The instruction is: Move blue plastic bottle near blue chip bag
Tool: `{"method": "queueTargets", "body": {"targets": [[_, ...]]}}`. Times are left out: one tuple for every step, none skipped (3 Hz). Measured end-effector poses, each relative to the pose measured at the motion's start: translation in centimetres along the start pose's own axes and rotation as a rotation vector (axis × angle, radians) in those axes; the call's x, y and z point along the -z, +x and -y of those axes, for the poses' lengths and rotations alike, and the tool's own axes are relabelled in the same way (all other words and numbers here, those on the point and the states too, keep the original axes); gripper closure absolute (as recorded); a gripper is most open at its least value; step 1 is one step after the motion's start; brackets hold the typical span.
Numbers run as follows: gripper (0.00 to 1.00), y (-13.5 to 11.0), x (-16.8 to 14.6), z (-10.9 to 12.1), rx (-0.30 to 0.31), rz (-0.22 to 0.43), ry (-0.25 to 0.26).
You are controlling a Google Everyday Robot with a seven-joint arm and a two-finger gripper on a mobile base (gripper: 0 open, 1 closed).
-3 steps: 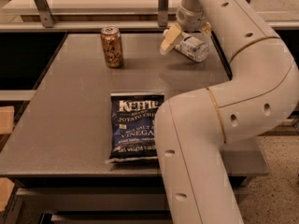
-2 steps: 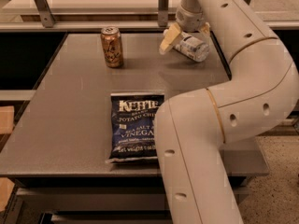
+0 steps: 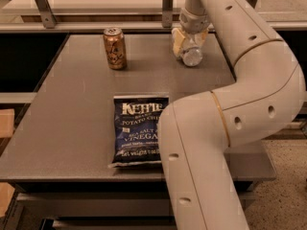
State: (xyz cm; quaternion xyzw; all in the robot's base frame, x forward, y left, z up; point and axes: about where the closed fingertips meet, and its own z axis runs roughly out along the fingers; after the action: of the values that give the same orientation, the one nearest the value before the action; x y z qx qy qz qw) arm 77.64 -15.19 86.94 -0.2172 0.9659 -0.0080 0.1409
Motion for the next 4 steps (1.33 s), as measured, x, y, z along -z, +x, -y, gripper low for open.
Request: {"method": "queueTargets", "body": {"targets": [[0.64,-0.30,-0.41,0.02,0.000,0.007,0.001],[0.87,-0.55,-0.82,0.03,0.001,0.012,0.002],[1.00,-0.69,-0.91,0.04,0.001,0.014,0.002],[1.00,-0.66,-0.88,0.01,0.001,0.014,0.002]]}}
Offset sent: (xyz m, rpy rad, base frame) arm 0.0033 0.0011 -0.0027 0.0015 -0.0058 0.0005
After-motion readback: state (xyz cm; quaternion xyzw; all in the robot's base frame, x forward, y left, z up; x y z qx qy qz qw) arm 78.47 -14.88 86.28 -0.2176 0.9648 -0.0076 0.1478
